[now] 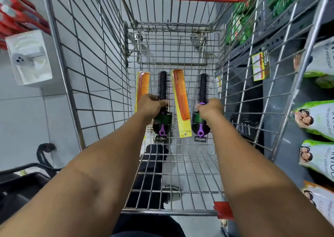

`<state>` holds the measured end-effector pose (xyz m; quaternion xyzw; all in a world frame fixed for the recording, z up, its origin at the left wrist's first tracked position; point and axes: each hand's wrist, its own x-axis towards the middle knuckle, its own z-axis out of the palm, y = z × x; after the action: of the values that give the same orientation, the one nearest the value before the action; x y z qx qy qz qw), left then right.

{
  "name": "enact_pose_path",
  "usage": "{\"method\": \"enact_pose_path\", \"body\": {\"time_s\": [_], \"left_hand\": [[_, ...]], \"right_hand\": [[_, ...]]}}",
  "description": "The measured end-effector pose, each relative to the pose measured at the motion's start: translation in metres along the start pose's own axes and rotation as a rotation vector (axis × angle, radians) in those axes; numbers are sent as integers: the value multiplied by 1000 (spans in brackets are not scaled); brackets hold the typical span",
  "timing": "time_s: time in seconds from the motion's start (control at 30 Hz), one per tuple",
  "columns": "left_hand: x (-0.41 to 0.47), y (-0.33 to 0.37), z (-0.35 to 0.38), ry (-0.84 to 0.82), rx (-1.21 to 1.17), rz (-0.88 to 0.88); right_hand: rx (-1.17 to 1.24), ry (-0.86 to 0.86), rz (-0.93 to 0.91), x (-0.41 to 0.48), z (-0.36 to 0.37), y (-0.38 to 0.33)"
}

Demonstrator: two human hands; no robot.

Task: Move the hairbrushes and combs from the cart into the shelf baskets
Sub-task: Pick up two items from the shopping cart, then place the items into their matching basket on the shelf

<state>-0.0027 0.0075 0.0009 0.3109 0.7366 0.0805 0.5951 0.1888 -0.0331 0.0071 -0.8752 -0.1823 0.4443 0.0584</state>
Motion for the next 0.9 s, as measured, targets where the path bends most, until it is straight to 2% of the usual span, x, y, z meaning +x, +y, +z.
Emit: {"method": "enact_pose_path", "body": {"time_s": [0.13, 0.53, 0.9], "left_hand": [[-16, 13, -3, -52, -87, 33], [-85, 68, -25, -118, -172, 210], [-164, 102, -53, -142, -207, 311]], "right_hand": [[203, -42, 14, -12, -13, -9], [463, -136, -94, -76, -61, -31], [505, -111, -279, -151, -106, -39]]}}
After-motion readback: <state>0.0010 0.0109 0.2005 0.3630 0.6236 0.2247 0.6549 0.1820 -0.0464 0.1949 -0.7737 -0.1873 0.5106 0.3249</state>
